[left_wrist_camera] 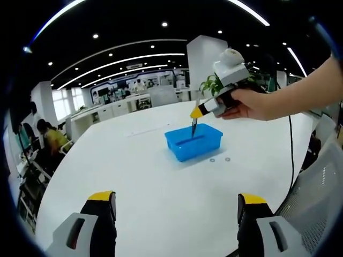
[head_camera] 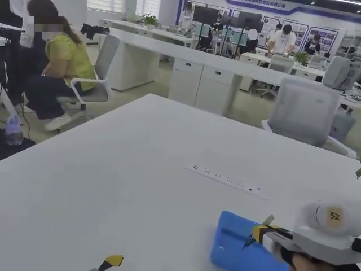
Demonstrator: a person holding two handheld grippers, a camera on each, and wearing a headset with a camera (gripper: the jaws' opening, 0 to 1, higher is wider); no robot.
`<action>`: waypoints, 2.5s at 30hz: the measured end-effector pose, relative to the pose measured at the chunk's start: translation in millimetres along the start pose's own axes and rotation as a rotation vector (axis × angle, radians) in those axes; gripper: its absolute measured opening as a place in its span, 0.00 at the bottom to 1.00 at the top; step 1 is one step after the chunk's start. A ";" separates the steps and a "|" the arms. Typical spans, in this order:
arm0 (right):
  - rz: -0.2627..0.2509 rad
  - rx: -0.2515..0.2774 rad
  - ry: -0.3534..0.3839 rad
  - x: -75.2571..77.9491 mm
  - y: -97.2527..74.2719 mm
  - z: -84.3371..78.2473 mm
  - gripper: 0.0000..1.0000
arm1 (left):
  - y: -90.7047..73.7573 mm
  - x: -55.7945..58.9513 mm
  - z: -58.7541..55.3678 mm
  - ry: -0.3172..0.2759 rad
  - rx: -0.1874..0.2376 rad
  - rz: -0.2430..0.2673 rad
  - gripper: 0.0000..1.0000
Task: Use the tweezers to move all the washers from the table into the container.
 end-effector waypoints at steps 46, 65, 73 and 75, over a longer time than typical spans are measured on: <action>0.006 -0.138 0.021 -3.8 -20.9 -83.9 0.02 | 0.6 1.3 -4.1 0.004 -0.028 -0.008 0.95; 0.023 -0.149 -0.123 -8.7 -21.5 -87.2 0.00 | 1.1 2.3 -5.1 0.017 -0.033 -0.009 0.94; 0.021 -0.175 -0.124 -7.9 -20.3 -87.0 0.01 | 0.7 1.9 -4.3 0.017 -0.028 -0.009 0.94; 0.025 -0.187 -0.113 -8.6 -20.6 -86.5 0.01 | 0.7 1.7 -4.3 0.017 -0.027 -0.008 0.94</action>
Point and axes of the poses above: the centre of the closed fingertips' face, and the gripper's own axes: y roughly forward along the fingers, x roughly to its right, z roughly out of its top, the point moved 1 cm from there along -y, roughly backward along the fingers, and after that the axes turned 4 degrees about x, right-handed, at the moved point
